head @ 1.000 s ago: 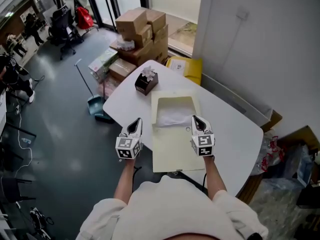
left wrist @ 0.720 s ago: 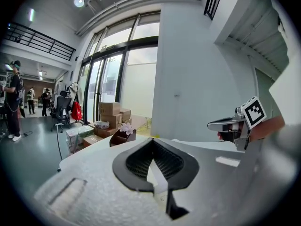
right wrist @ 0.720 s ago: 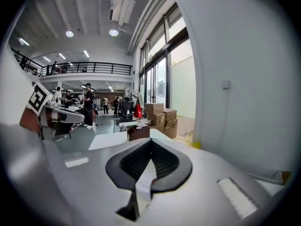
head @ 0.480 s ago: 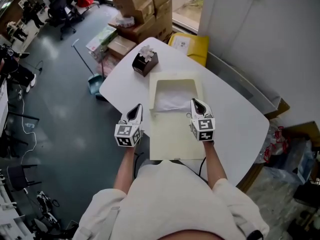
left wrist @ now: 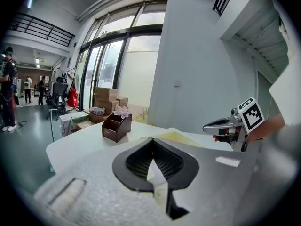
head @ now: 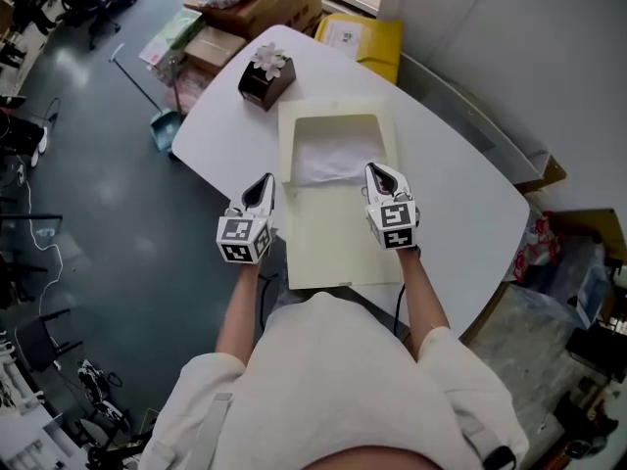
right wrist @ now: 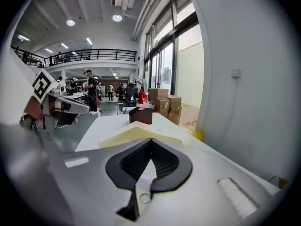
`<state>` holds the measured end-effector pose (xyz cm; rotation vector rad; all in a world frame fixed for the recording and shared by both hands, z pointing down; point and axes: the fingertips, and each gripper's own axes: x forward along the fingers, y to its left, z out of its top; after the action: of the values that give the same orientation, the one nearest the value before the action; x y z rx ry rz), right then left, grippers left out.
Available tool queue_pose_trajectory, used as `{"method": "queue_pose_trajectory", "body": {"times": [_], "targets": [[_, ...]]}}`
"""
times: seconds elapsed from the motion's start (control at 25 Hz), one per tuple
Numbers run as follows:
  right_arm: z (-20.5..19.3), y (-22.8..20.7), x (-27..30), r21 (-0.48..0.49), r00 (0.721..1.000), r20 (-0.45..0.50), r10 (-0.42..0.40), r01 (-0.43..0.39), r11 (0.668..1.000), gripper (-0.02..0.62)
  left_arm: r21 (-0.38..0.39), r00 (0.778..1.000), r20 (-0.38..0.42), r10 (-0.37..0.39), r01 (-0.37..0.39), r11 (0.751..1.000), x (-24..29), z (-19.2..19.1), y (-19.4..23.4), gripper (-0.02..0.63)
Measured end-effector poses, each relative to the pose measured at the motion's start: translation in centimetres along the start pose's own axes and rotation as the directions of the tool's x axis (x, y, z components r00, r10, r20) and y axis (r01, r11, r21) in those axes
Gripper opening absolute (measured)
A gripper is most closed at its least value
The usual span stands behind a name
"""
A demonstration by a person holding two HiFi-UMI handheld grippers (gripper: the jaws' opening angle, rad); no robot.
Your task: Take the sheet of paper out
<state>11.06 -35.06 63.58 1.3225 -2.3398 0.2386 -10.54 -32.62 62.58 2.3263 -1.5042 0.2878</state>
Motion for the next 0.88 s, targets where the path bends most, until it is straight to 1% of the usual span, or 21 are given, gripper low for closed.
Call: {"method": "queue_pose_trajectory", "body": {"times": [0.36, 0.52, 0.6, 0.64, 0.68, 0.72, 0.76, 0.8, 0.84, 0.88], "targets": [[-4.2, 2.8, 2.3, -0.09, 0.991, -0.133, 0.017, -0.029, 0.995, 0.002, -0.05, 0.997, -0.043, -0.064, 0.062, 0.997, 1.3, -3.4, 1.2, 0.002], [-6.8, 4.6, 3.7, -0.177, 0.974, -0.223, 0.04, -0.08, 0.981, 0.002, -0.063, 0.995, -0.055, -0.079, 0.076, 0.995, 1.7, -4.7, 2.1, 0.002], [-8.4, 5.5, 4.4, -0.25, 0.961, -0.274, 0.048, -0.12, 0.961, 0.002, -0.071, 0.995, -0.063, -0.082, 0.077, 0.994, 1.8, -5.4, 2.4, 0.002], [-9.3, 5.9, 4.7, -0.303, 0.952, -0.301, 0.049, -0.145, 0.942, 0.002, -0.076, 0.994, -0.066, -0.082, 0.077, 0.994, 1.7, -5.8, 2.6, 0.002], [-10.3, 6.3, 5.0, -0.37, 0.943, -0.331, 0.047, -0.175, 0.912, 0.007, -0.082, 0.994, -0.07, -0.082, 0.076, 0.994, 1.7, -6.2, 2.7, 0.002], [-11.2, 6.8, 5.3, -0.448, 0.932, -0.361, 0.04, -0.211, 0.869, 0.02, -0.087, 0.994, -0.074, -0.082, 0.076, 0.993, 1.6, -6.5, 2.8, 0.002], [-12.1, 7.3, 5.6, -0.529, 0.921, -0.388, 0.027, -0.247, 0.812, 0.035, -0.091, 0.994, -0.078, -0.082, 0.075, 0.993, 1.6, -6.9, 2.9, 0.002], [-12.8, 7.7, 5.9, -0.605, 0.914, -0.405, 0.01, -0.276, 0.747, 0.037, -0.094, 0.993, -0.082, -0.082, 0.074, 0.993, 1.5, -7.2, 3.1, 0.002], [-13.3, 8.0, 6.2, -0.667, 0.91, -0.414, -0.009, -0.296, 0.683, 0.047, -0.096, 0.993, -0.084, -0.082, 0.073, 0.993, 1.4, -7.5, 3.3, 0.002], [-13.7, 8.1, 6.4, -0.714, 0.908, -0.417, -0.028, -0.309, 0.629, 0.051, -0.099, 0.993, -0.086, -0.081, 0.072, 0.992, 1.4, -7.8, 3.4, 0.002]]}}
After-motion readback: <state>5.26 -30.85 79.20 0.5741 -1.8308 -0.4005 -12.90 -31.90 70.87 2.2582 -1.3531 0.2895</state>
